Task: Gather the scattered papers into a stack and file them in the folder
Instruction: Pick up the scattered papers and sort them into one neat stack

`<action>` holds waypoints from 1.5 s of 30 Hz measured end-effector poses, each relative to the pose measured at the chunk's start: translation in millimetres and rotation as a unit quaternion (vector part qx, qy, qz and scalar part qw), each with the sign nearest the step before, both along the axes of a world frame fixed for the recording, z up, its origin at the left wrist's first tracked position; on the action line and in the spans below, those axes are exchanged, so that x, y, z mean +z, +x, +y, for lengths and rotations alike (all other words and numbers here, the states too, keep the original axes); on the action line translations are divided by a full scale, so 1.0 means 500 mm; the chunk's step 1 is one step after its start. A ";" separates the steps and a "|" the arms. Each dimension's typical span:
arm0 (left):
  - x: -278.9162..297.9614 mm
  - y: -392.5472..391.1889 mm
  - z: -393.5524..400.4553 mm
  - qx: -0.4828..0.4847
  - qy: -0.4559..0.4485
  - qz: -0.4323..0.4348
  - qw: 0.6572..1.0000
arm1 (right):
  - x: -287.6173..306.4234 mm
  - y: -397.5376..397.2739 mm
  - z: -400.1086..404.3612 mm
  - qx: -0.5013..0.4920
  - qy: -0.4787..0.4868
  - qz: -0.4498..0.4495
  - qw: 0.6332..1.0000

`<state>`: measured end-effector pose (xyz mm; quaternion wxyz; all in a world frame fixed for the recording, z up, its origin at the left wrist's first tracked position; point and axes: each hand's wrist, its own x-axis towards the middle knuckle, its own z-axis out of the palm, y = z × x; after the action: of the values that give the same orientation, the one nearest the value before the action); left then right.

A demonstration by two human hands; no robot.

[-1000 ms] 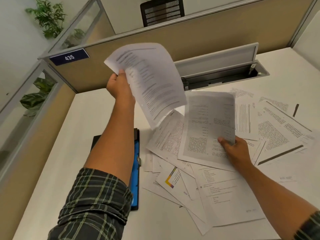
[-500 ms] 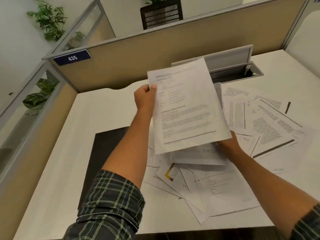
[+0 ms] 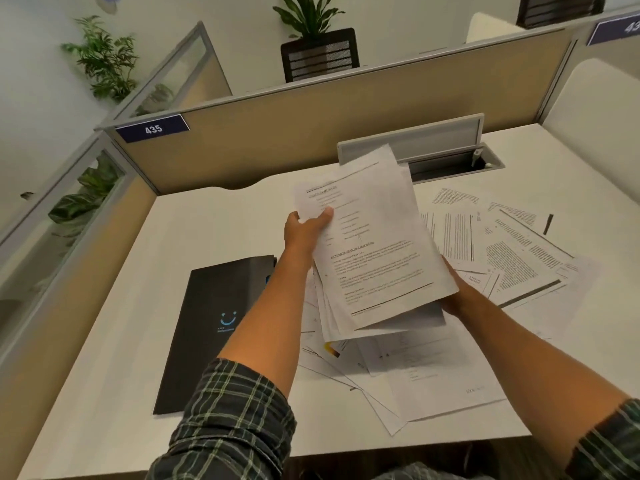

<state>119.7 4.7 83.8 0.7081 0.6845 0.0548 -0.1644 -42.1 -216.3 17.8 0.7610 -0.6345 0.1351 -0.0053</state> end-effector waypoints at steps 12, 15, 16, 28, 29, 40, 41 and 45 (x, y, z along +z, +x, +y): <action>0.025 -0.035 0.018 -0.079 -0.049 -0.123 0.988 | 0.077 0.029 -0.003 0.009 -0.051 -0.062 0.997; 0.020 -0.049 0.024 -0.096 -0.044 -0.146 0.984 | 0.076 0.030 0.012 -0.029 -0.094 -0.103 0.990; 0.015 -0.052 0.030 -0.097 -0.046 -0.150 0.983 | 0.073 0.027 0.016 -0.046 -0.096 -0.113 0.988; -0.116 -0.107 0.082 -0.171 0.101 -0.078 0.977 | 0.016 -0.004 0.035 -0.062 -0.083 -0.052 0.993; -0.112 -0.106 0.080 -0.168 0.091 -0.078 0.978 | 0.016 -0.002 0.038 -0.068 -0.083 -0.053 0.993; -0.094 -0.105 0.061 -0.137 0.038 -0.008 0.990 | 0.001 0.011 0.035 -0.025 -0.091 0.012 0.995; -0.100 -0.109 0.063 -0.124 0.048 -0.001 0.991 | -0.006 0.005 0.032 -0.024 -0.108 0.025 0.994; -0.134 -0.118 0.086 -0.068 0.064 0.034 0.995 | -0.041 -0.024 0.010 -0.065 -0.339 0.153 0.926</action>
<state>60.6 47.7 17.0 0.6475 0.7249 0.0427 -0.2312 -54.0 -211.2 -2.7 0.4689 -0.8372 0.2814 -0.0030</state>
